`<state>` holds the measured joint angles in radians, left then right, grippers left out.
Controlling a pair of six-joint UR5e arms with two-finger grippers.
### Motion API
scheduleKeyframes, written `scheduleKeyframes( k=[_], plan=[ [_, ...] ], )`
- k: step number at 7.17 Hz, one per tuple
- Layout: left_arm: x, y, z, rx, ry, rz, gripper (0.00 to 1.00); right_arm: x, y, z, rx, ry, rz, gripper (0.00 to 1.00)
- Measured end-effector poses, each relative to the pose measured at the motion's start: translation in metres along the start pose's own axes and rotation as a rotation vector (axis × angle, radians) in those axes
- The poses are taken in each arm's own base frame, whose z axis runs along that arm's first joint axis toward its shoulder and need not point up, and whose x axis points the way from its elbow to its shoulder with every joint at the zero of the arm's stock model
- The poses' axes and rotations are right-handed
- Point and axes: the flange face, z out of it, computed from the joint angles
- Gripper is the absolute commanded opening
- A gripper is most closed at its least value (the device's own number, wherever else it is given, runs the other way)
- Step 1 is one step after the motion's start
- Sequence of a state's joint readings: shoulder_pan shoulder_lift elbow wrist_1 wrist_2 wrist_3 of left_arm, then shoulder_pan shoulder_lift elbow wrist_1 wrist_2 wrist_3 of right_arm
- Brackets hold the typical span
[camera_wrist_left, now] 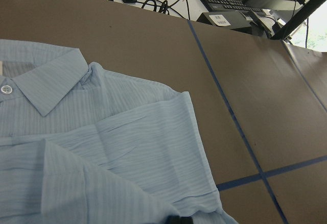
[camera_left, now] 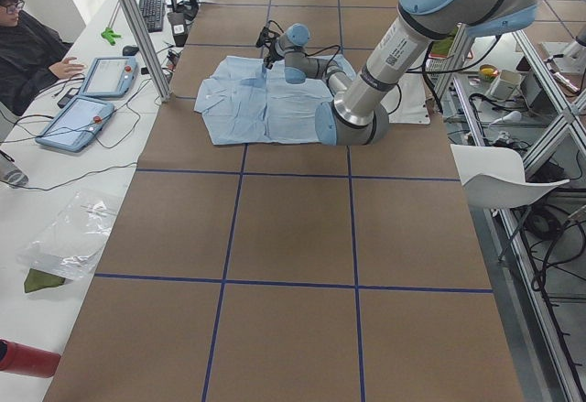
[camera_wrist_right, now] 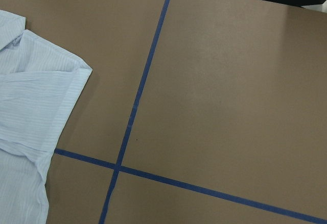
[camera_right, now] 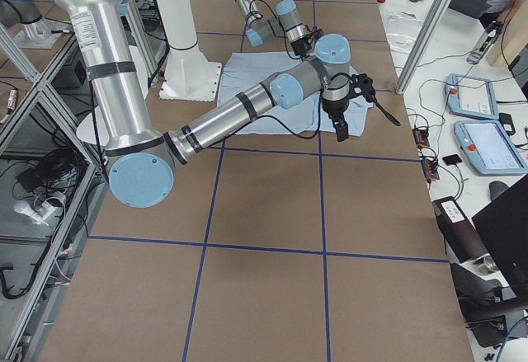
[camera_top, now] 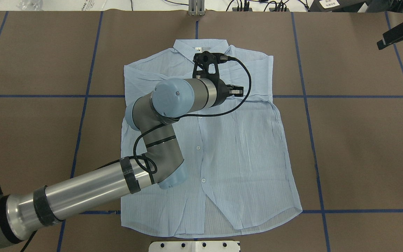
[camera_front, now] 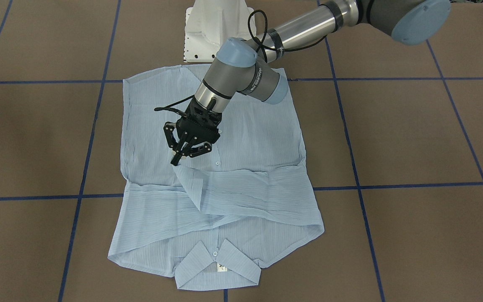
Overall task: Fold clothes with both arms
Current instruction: 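Carry the sleeve across the shirt below the collar with the left gripper, then release the sleeve and move both grippers to the shirt hem corners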
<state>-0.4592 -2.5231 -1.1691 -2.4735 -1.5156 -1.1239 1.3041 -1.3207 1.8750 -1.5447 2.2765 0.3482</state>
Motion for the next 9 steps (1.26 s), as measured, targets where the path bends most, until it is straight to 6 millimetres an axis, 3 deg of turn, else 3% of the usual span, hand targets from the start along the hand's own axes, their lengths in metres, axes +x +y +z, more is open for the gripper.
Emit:
scheduleKeyframes(
  k=[3, 4, 5, 6, 7, 9],
  plan=[
    [0.03, 0.009, -0.004, -0.001, 0.04, -0.046, 1.0, -0.003, -0.001, -0.001, 0.003, -0.004, 0.014, 1.0],
    [0.029, 0.007, -0.006, -0.015, 0.032, -0.046, 1.0, -0.012, -0.002, -0.001, 0.014, -0.015, 0.048, 1.0],
    [0.018, 0.002, -0.01, -0.048, 0.004, -0.043, 1.0, -0.029, -0.001, 0.007, 0.034, -0.038, 0.089, 1.0],
    [-0.005, 0.001, -0.025, -0.081, -0.024, -0.018, 1.0, -0.053, 0.004, 0.021, 0.059, -0.06, 0.135, 1.0],
    [-0.037, 0.004, -0.056, -0.104, -0.054, 0.034, 1.0, -0.087, 0.018, 0.039, 0.084, -0.065, 0.189, 1.0],
    [-0.082, 0.012, -0.132, -0.13, -0.102, 0.1, 1.0, -0.168, 0.073, 0.066, 0.115, -0.065, 0.272, 1.0]
  ],
)
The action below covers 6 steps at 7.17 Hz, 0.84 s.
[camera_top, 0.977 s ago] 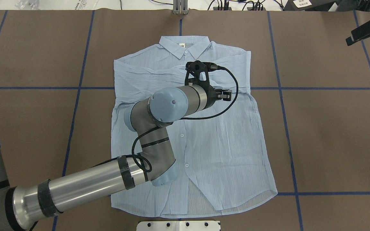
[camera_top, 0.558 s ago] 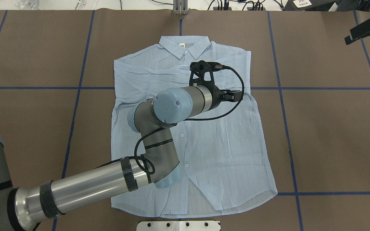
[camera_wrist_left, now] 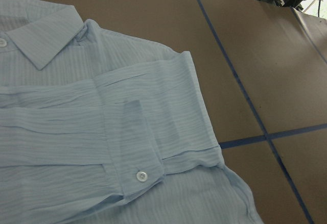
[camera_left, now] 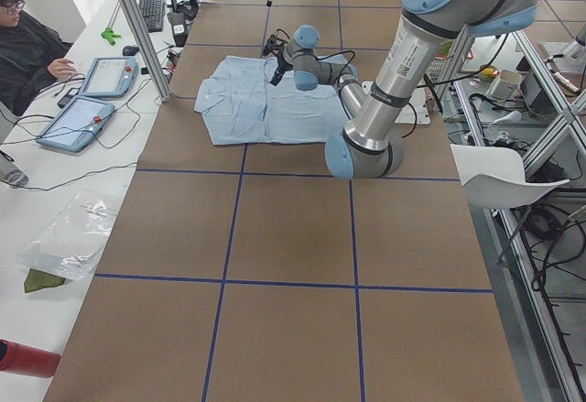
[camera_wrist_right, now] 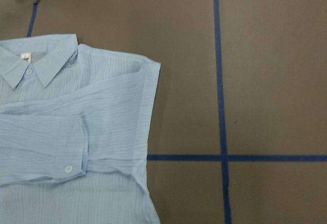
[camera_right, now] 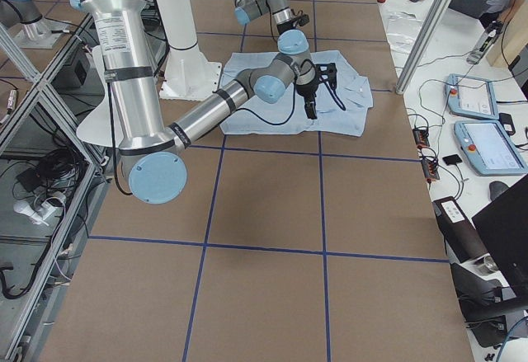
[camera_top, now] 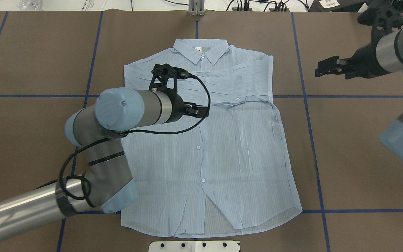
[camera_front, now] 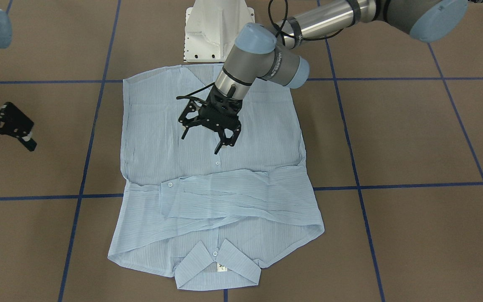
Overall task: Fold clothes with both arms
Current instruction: 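Release the sleeve and move both grippers to the shirt hem corners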
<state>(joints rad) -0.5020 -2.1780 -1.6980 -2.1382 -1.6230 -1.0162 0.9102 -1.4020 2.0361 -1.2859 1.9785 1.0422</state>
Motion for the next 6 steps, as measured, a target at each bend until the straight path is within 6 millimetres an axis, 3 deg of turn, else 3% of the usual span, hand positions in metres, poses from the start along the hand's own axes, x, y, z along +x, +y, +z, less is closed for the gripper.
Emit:
scheduleKeyframes(
  k=[2, 4, 6],
  plan=[
    [-0.046, 0.04, -0.059, -0.024, -0.015, -0.019, 1.0, -0.045, 0.102, 0.015, 0.019, 0.013, 0.062, 1.0],
    [-0.084, 0.11, -0.087, -0.097, -0.065, -0.109, 1.0, -0.049, 0.19, 0.021, 0.032, 0.061, 0.073, 1.0],
    [-0.083, 0.188, -0.094, -0.168, -0.105, -0.196, 1.0, -0.049, 0.228, 0.024, 0.042, 0.08, 0.068, 1.0]
  ],
)
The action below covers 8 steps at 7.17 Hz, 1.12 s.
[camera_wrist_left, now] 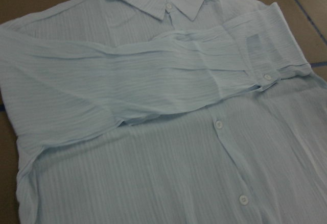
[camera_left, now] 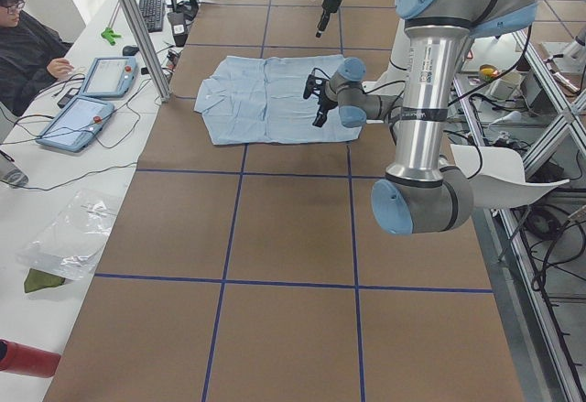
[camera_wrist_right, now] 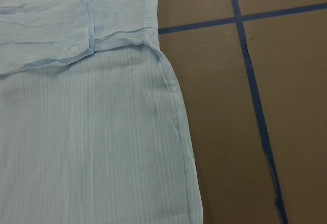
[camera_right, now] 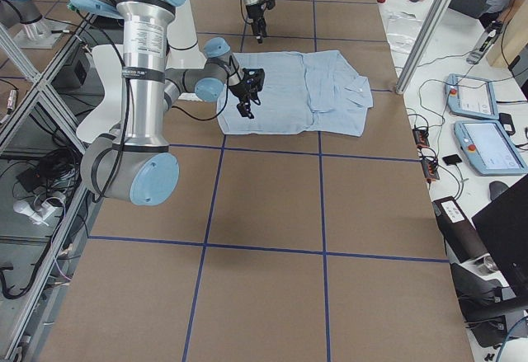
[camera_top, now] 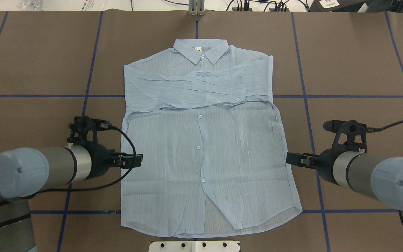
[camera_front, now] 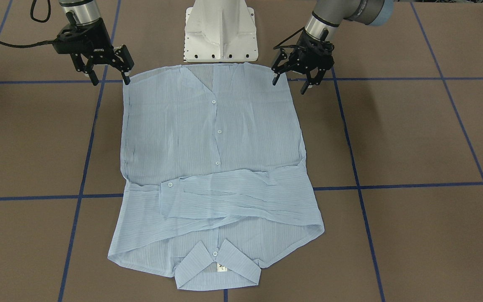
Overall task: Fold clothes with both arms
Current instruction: 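Release the sleeve and move both grippers to the shirt hem corners, then lower both grippers and grasp the hem corners nearest the robot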
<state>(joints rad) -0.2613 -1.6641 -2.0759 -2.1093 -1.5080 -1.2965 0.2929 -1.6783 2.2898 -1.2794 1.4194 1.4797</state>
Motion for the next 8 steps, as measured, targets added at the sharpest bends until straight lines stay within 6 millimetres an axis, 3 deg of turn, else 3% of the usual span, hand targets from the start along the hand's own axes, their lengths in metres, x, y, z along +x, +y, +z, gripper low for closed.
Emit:
scheduleKeyframes(
  k=[1, 2, 3, 4, 5, 6, 8],
  plan=[
    [0.0, 0.037, 0.007, -0.042, -0.016, -0.041, 0.97, -0.001, 0.006, 0.0, 0.003, 0.001, -0.003, 1.0],
    [0.0, 0.064, 0.012, -0.073, -0.039, -0.062, 0.84, -0.001, 0.008, 0.001, 0.004, 0.001, -0.005, 1.0],
    [0.0, 0.084, 0.016, -0.101, -0.068, -0.075, 0.63, -0.001, 0.009, 0.001, 0.005, 0.001, -0.006, 1.0],
    [0.002, 0.1, 0.019, -0.126, -0.09, -0.091, 0.53, -0.001, 0.01, 0.001, 0.005, 0.0, -0.006, 1.0],
    [0.006, 0.106, 0.019, -0.138, -0.096, -0.103, 0.51, -0.002, 0.01, 0.0, 0.004, -0.002, -0.006, 1.0],
    [0.009, 0.108, 0.02, -0.142, -0.095, -0.111, 0.41, -0.003, 0.01, 0.0, 0.004, -0.004, -0.006, 1.0],
    [0.014, 0.109, 0.021, -0.143, -0.095, -0.181, 0.42, -0.004, 0.01, 0.0, 0.003, -0.005, -0.006, 1.0]
  ],
)
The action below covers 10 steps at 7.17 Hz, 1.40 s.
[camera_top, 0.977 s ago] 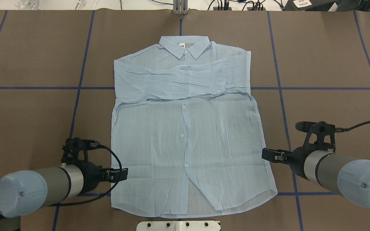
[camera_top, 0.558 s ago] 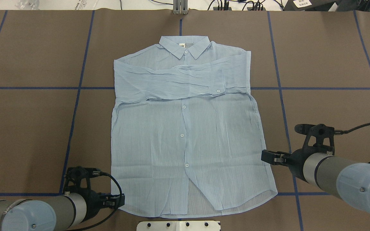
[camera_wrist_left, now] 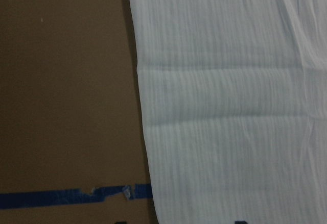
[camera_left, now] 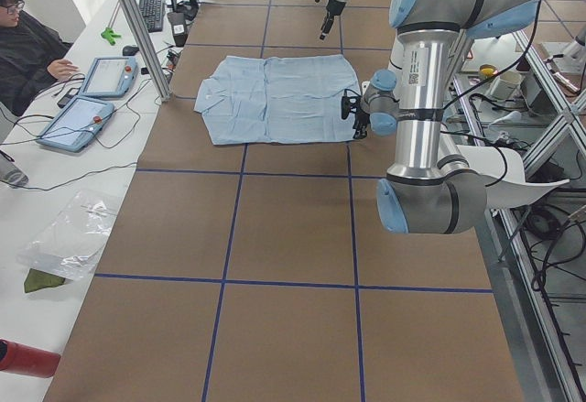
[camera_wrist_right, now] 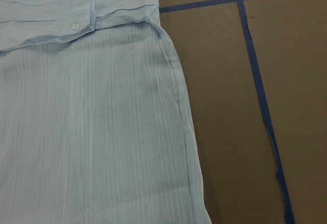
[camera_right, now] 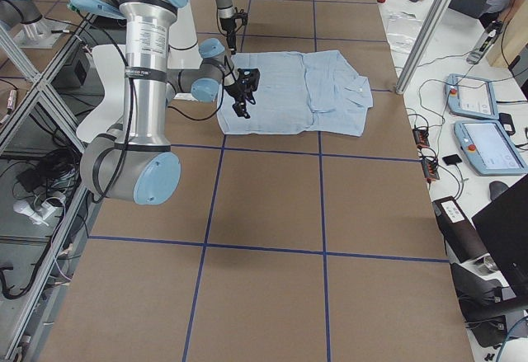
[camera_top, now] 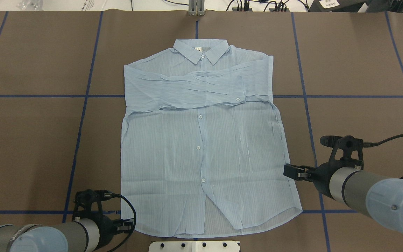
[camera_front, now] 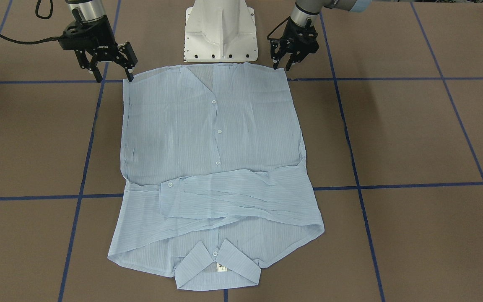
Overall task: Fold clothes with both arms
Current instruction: 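Lower both grippers and grasp the hem corners nearest the robot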
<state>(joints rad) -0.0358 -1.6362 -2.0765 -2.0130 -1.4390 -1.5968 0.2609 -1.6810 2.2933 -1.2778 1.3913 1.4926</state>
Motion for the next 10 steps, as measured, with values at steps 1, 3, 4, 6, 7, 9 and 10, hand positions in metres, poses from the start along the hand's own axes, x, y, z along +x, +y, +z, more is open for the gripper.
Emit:
scheduleKeyframes(
  k=[1, 3, 4, 6, 7, 9, 10],
  plan=[
    [0.001, 0.001, 0.002, -0.003, -0.002, -0.026, 0.42, 0.0, 0.0, 0.0, 0.0, -0.001, 0.0, 1.0],
    [-0.002, 0.001, 0.005, -0.005, -0.013, -0.039, 0.42, -0.001, 0.0, 0.0, 0.001, -0.002, 0.001, 1.0],
    [-0.003, 0.002, 0.007, -0.006, -0.017, -0.04, 0.42, -0.001, 0.0, 0.0, 0.001, -0.002, 0.001, 1.0],
    [-0.004, 0.002, 0.009, -0.007, -0.023, -0.039, 0.42, -0.001, 0.0, 0.0, 0.0, -0.003, 0.001, 1.0],
    [-0.004, 0.002, 0.01, -0.007, -0.024, -0.038, 0.4, -0.001, 0.0, 0.0, 0.0, -0.002, 0.0, 1.0],
    [-0.003, 0.003, 0.011, -0.008, -0.024, -0.038, 0.12, -0.001, 0.0, 0.0, 0.0, -0.001, 0.0, 1.0],
    [-0.003, 0.003, 0.012, -0.008, -0.025, -0.039, 0.0, -0.001, 0.001, 0.001, -0.002, 0.0, -0.001, 1.0]
  ],
)
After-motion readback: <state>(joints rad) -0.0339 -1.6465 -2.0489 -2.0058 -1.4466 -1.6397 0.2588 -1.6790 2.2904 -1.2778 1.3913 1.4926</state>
